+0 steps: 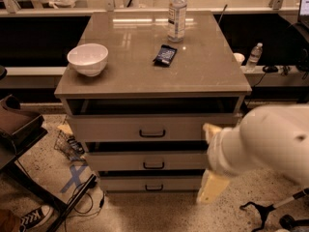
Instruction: Open middle drawer
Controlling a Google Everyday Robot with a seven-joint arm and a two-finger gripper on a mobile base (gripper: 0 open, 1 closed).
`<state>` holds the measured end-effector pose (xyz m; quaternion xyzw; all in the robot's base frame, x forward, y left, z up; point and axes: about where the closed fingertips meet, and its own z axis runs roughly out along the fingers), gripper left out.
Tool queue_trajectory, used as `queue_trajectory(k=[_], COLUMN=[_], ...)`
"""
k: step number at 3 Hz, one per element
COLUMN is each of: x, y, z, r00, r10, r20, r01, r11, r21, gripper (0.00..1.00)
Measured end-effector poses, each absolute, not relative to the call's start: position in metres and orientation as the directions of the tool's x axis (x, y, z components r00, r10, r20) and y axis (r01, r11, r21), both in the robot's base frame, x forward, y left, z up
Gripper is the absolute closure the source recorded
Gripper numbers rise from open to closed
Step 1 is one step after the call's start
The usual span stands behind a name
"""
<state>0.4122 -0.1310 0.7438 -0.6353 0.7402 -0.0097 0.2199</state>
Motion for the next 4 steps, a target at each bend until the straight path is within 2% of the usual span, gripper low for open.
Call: queue_trajectory(k=[2,4], x=[0.411,0.462], y=[-0.115,-0.121], z=[0.612,0.546], r00=[-0.140,-0.140], r10=[-0.931,-0.916], r20=[-0.336,-0.377], r01=[-0.930,-0.914], r11=[0.240,0.265], r21=[-0.277,-0.306], gripper=[0.00,0.00])
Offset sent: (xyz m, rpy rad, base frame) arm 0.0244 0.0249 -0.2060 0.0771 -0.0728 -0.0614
